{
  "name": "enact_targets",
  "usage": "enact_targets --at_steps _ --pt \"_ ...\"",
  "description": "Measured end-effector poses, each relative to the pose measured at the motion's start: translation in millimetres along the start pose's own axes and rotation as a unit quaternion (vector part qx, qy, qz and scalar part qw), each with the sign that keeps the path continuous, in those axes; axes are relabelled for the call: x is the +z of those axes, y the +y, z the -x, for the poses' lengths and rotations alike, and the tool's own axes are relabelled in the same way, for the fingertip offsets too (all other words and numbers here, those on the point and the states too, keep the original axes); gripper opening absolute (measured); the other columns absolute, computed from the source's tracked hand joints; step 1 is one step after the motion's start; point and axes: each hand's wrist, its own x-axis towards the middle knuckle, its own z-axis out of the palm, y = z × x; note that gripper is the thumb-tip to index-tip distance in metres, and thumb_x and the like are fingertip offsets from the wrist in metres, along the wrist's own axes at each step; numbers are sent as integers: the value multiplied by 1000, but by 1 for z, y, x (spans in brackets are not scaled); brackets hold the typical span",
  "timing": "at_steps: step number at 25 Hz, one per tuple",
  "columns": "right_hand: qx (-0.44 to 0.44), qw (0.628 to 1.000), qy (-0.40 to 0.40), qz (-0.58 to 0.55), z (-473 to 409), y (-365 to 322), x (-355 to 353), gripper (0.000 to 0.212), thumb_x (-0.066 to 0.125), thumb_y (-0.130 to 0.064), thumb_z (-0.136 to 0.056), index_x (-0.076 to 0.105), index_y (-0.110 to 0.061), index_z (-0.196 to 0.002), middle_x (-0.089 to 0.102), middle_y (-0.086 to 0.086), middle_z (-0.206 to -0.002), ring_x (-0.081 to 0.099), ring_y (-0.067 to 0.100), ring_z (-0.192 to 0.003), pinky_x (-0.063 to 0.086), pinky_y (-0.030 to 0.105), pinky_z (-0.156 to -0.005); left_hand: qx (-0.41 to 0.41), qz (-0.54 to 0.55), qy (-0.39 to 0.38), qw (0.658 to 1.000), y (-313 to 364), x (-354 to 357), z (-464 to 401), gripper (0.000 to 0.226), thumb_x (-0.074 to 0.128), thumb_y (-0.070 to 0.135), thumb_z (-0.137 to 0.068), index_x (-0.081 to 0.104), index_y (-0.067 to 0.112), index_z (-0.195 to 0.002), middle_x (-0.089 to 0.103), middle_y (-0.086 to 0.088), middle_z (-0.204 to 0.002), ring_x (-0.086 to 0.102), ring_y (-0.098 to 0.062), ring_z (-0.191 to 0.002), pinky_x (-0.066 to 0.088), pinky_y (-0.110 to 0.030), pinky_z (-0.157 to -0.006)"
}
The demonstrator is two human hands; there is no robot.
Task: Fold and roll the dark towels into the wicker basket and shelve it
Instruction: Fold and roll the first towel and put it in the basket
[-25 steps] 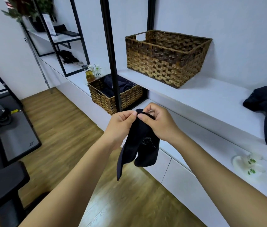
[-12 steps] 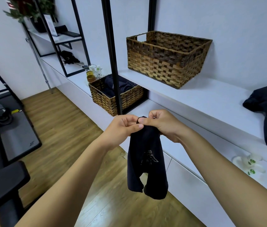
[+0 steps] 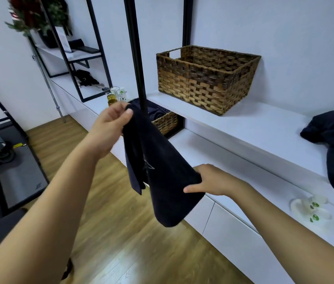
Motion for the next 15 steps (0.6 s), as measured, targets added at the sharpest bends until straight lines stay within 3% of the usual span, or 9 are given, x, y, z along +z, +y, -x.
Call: enact_targets --at_steps 3,5,8,10,12,15 --pt "30 990 31 133 3 11 -6 20 62 -59 -89 59 -39 -89 56 -5 -92 35 24 -109 45 41 -92 -1 -23 65 998 10 -30 -8 22 47 9 -106 59 18 -90 67 8 -78 64 -4 -71 52 -18 -66" --pt "-26 957 109 266 1 14 -14 35 52 -58 -95 65 -27 -102 55 -8 -102 36 21 -112 34 40 -98 -9 -88 115 989 5 -43 -10 22 48 8 -105 59 19 -90 65 6 -77 64 3 -64 51 -12 -61" --pt "-58 916 181 353 -3 8 -33 37 43 -52 -102 65 -23 -95 59 -12 -96 42 18 -110 25 42 -100 -26 -176 193 965 -15 -61 -11 27 50 5 -103 61 24 -87 65 4 -81 63 0 -65 48 -9 -57" --pt "-38 911 199 360 -6 5 -42 35 40 -50 -103 63 -25 -92 60 -11 -91 42 18 -107 24 42 -98 -42 -238 198 950 -33 -75 -10 30 53 6 -101 62 29 -85 68 4 -85 62 -12 -76 53 -17 -68" --pt "-12 901 233 365 -10 4 -46 33 42 -48 -103 66 -27 -94 62 -11 -93 42 19 -106 23 41 -94 -68 -315 191 927 -46 -86 -8 23 55 10 -99 65 28 -89 70 1 -92 64 -20 -85 54 -38 -83" --pt "21 896 299 327 -13 -1 -50 24 48 -44 -102 66 -28 -100 62 -9 -94 41 21 -100 26 40 -88 -100 -386 186 898 -58 -88 -3 17 57 17 -96 66 31 -94 72 3 -99 66 -25 -95 55 -47 -89"
